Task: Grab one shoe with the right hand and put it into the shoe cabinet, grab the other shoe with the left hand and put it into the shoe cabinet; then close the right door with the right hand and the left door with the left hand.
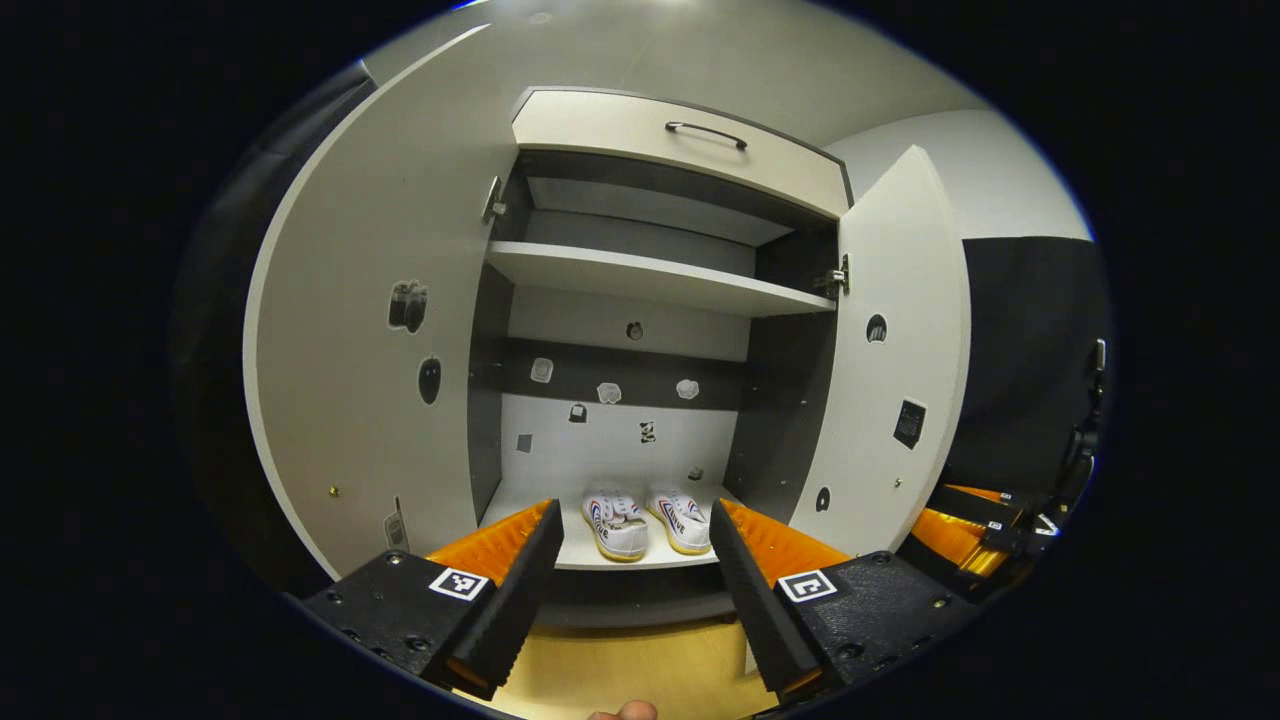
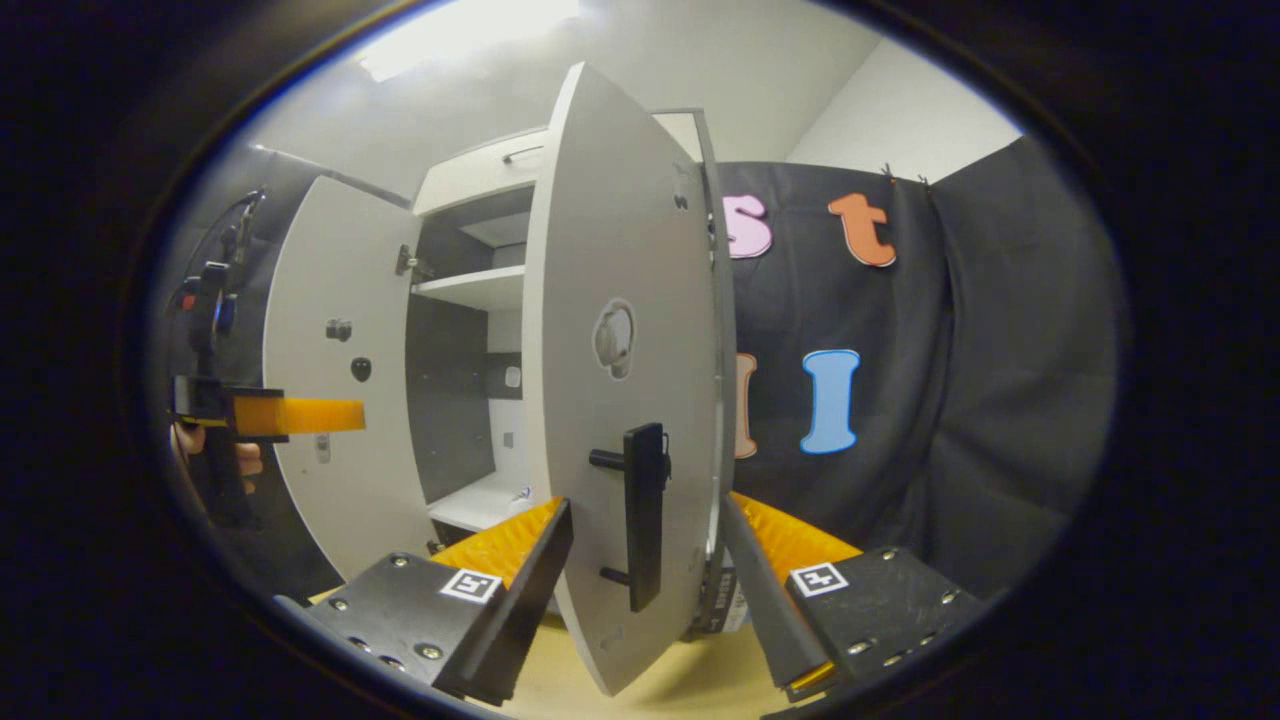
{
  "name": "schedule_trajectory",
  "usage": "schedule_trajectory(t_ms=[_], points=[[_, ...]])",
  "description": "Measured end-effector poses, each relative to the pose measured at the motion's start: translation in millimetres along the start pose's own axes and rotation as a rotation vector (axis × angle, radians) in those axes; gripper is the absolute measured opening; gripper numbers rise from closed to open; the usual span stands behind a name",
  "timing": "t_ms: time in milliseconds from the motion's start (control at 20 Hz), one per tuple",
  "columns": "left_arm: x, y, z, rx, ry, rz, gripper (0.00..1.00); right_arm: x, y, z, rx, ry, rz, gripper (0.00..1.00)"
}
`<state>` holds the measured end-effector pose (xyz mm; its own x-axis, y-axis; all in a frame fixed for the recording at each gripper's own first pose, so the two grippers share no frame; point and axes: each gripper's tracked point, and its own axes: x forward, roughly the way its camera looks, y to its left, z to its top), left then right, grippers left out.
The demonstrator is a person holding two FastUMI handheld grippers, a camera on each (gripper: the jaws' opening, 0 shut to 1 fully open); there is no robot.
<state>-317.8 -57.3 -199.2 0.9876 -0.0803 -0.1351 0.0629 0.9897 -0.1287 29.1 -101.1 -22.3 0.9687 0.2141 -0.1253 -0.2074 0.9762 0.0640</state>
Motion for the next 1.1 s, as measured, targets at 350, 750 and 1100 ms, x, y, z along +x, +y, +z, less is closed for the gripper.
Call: schedule_trajectory(t_ms=[350,750,1100], points=[[-5,16,-4,-0.007,0.006,0.019,0.9,24,45,6,0.05,-0.016,0.087,0.9],[-16,22,4,-0.011,-0.016,0.033,0.9,36,72,4,0.047,-0.015,0.135,0.9],[-33,23,14,0.003,-0.043,0.049,0.9,38,78,4,0.043,-0.011,0.165,0.9]])
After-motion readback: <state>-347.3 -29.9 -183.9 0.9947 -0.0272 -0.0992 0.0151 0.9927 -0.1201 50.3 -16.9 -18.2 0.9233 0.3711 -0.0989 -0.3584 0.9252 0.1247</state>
